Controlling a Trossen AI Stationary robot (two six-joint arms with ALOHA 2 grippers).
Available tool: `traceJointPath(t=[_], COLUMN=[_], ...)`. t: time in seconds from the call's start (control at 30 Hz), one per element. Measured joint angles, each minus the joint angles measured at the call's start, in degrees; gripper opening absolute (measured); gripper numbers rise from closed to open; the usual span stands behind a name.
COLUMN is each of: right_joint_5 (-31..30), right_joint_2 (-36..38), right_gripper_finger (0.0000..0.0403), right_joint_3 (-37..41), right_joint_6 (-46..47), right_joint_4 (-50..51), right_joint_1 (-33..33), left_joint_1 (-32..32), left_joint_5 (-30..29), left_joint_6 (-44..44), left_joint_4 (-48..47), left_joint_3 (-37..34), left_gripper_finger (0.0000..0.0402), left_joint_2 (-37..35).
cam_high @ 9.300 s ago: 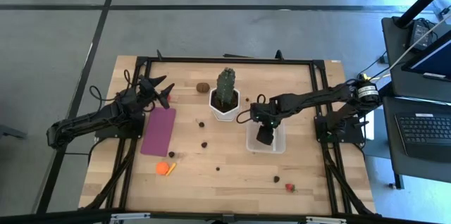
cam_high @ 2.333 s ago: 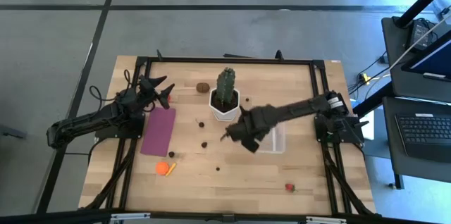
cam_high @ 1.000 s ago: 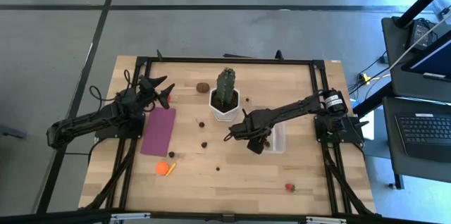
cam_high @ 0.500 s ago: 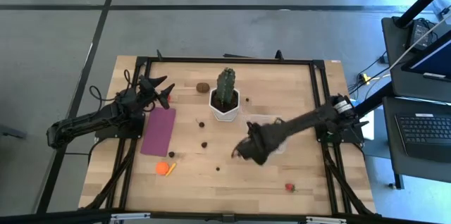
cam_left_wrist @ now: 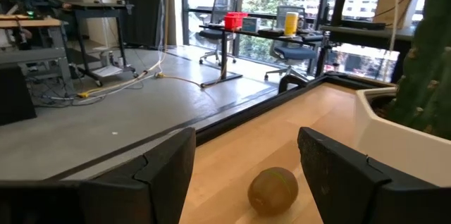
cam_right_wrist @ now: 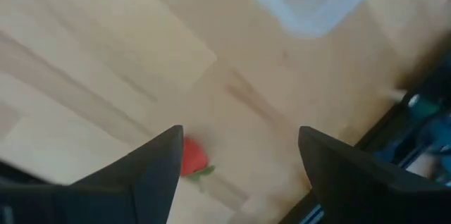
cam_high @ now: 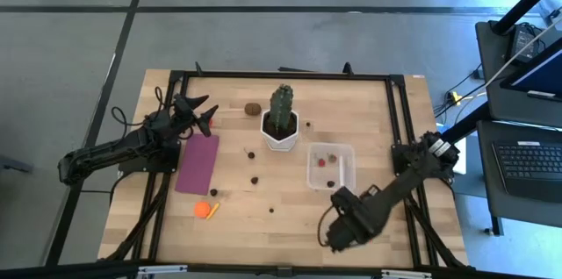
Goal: Pick and placing Produce into tupperware
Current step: Put the strawberry into the transparent bin
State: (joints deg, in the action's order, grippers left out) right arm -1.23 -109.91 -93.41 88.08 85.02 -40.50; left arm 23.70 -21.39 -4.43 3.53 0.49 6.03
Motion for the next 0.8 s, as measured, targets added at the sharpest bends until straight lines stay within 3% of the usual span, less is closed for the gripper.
traceJointPath(t=[0.37, 0.8], right_joint_5=[0.0, 2.9], right_joint_2=[-1.6, -6.2], right_gripper_finger=[0.0281, 0.0281], right_joint_3=[0.0, 0.2], right_joint_6=[8.9, 9.2], right_joint_4=[-4.5, -6.0], right_joint_1=[-5.7, -8.0], left_joint_1=[0.0, 0.0], left_joint_5=[0.0, 0.0], left_joint_6=[-3.0, -3.0], left_joint_4=[0.0, 0.0], left_joint_3=[0.0, 0.0], left_gripper_finger=[0.0244, 0.0244], left_joint_2=[0.0, 0.0])
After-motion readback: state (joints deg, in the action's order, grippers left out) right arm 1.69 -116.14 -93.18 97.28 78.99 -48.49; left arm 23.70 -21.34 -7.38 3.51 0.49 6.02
